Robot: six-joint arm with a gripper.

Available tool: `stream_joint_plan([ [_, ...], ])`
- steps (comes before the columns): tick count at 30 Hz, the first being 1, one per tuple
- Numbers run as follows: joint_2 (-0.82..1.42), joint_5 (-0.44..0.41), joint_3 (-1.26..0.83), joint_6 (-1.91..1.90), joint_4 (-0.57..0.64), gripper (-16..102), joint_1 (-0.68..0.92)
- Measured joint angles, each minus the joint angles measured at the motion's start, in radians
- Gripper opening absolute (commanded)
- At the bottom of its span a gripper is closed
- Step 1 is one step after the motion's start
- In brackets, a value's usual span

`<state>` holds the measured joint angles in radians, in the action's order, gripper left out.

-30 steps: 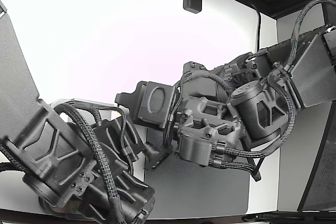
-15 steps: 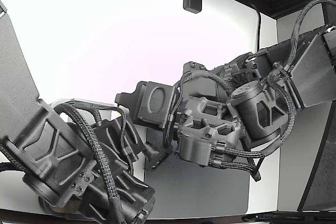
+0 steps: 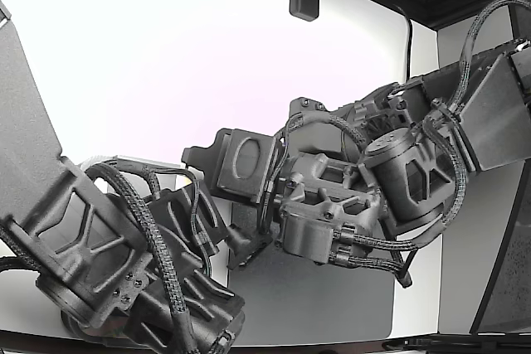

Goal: Peel off protective film from adhesive tape.

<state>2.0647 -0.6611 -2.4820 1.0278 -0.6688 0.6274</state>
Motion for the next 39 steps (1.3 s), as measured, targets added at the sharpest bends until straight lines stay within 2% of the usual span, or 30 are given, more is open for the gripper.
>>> stream_joint_plan([
  [39, -0.014, -0.012, 0.021, -0.026, -0.025, -11, 0.014],
])
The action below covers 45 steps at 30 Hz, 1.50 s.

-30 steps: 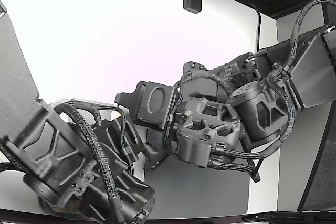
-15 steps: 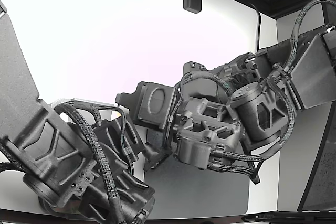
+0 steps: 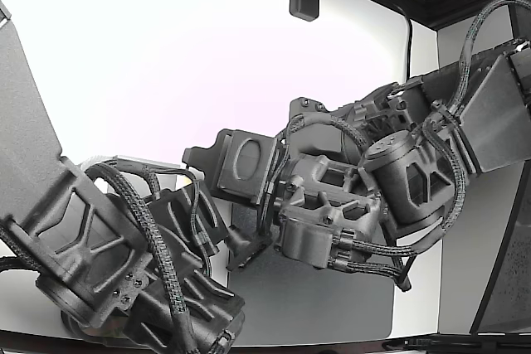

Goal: Peel off protective film from adhesive tape.

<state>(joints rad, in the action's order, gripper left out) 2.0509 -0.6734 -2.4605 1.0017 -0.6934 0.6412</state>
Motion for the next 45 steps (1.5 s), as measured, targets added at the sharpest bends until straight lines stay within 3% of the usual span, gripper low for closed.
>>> stream_joint_plan([
  [45, -0.02, -0.015, 0.032, -0.012, -0.035, -11, 0.014],
])
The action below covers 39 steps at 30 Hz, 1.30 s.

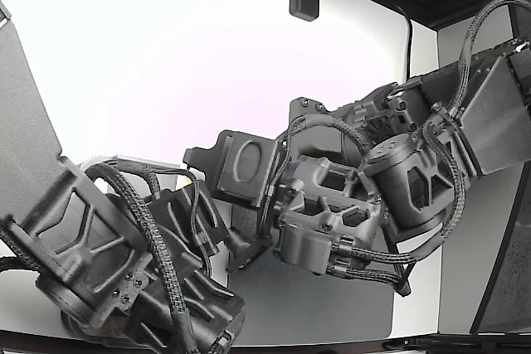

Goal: Peel off protective film from adhesive tape.

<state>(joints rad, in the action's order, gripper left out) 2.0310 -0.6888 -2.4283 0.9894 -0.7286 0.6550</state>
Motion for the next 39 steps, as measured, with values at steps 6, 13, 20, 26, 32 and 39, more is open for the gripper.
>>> stream_joint_plan([
  [6, 0.0, -0.005, 0.0, 0.0, -0.003, -11, 0.003],
  [13, 0.0, -0.012, 0.0, 0.003, -0.002, -11, 0.005],
  [20, 0.015, -0.018, -0.031, 0.008, 0.014, -11, 0.006],
  [26, 0.02, -0.02, -0.037, 0.008, 0.017, -11, 0.006],
  [32, 0.02, -0.02, -0.037, 0.012, 0.023, -11, 0.006],
  [39, 0.02, -0.015, -0.037, 0.011, 0.025, -11, 0.006],
])
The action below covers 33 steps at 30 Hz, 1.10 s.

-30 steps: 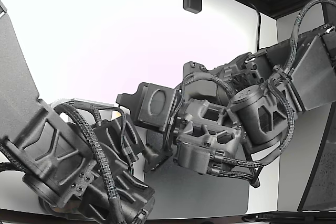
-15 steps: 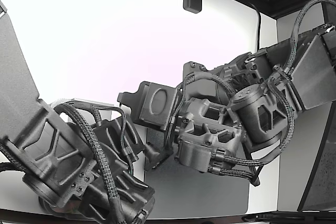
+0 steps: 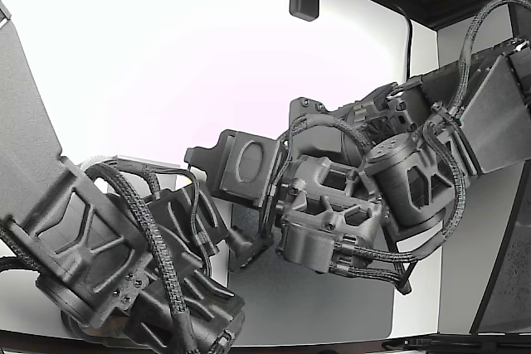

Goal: Peel off protective film from adhesive tape.

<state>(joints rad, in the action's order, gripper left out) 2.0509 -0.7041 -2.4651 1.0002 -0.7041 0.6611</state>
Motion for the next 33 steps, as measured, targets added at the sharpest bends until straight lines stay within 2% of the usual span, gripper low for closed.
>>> stream_joint_plan([
  [33, -0.012, -0.002, 0.006, 0.002, 0.0, -11, 0.0],
])
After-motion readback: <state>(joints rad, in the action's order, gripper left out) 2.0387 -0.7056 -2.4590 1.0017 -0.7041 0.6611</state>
